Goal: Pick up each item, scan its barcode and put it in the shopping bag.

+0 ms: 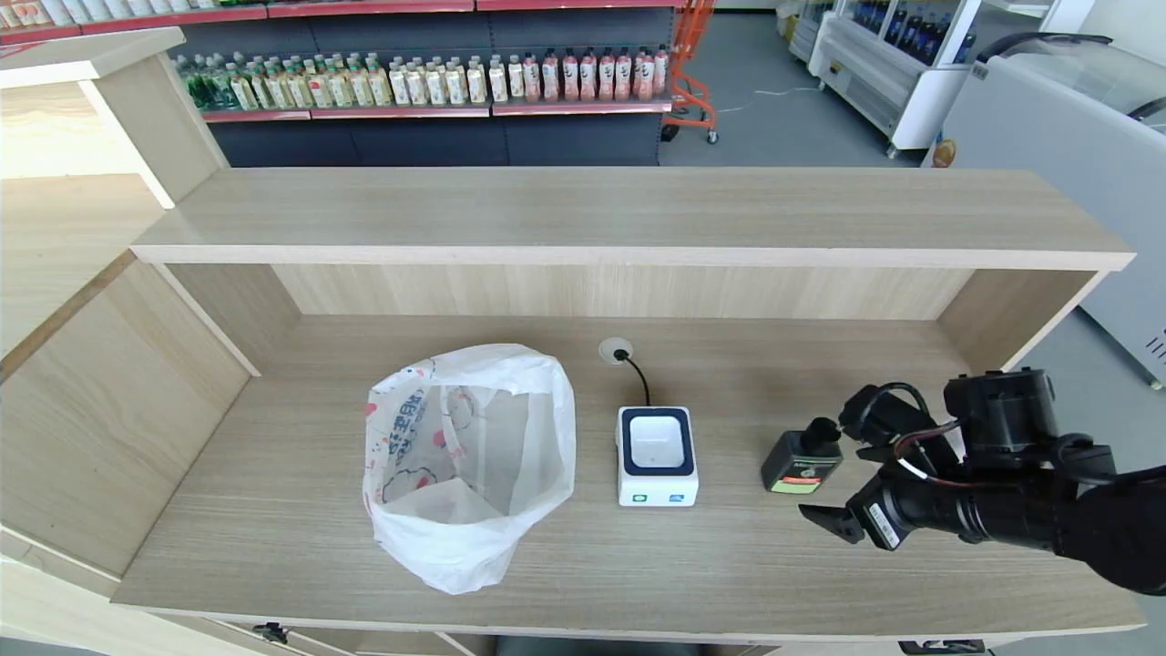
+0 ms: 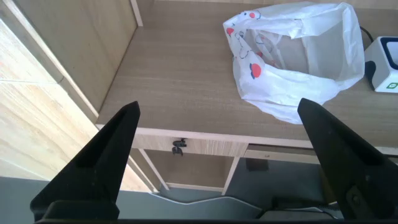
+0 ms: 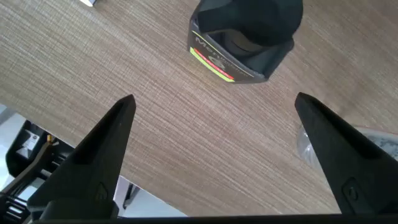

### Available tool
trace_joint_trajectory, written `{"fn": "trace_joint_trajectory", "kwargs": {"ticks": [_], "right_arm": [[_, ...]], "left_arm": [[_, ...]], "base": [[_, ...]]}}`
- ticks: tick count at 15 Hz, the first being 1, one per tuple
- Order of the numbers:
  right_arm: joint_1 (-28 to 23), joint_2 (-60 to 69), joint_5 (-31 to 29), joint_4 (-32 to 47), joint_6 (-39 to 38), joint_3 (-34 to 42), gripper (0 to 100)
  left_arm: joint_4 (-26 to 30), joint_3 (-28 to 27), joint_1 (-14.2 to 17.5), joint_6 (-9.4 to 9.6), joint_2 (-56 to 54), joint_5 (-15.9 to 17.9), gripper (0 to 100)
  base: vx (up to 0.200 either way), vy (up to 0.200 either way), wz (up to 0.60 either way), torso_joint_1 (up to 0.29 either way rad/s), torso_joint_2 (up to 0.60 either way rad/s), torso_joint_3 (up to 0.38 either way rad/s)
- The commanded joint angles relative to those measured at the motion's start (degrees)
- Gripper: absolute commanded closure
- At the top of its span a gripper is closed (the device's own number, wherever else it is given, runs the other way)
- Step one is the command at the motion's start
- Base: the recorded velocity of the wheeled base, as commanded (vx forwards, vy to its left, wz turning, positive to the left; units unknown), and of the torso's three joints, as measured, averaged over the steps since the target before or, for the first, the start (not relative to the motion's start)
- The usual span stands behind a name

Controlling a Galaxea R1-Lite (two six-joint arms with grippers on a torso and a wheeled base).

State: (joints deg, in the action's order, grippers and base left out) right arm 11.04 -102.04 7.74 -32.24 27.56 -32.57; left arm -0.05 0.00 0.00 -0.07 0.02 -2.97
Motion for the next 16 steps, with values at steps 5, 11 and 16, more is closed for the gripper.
{"fn": "trace_joint_trajectory", "kwargs": {"ticks": [5, 11, 16], "right_arm": [[1.61, -8.18, -0.27, -5.9, 5.75, -2.58, 0], [0.82, -8.27, -2.56, -9.94, 6.98, -3.64, 0], [0.56, -12.05, -2.2, -10.29, 7.07, -6.01, 0]], "left_arm": [[-0.04, 0.0, 0.0, -0.01, -0.02, -0.01, 0], [-0.04, 0.0, 0.0, -0.01, -0.02, -0.01, 0], [-0.04, 0.0, 0.0, -0.01, -0.02, -0.01, 0]], "base": [[0.0, 0.0, 0.0, 0.0, 0.0, 0.0], [0.0, 0.0, 0.0, 0.0, 0.0, 0.0], [0.0, 0.0, 0.0, 0.0, 0.0, 0.0]]}}
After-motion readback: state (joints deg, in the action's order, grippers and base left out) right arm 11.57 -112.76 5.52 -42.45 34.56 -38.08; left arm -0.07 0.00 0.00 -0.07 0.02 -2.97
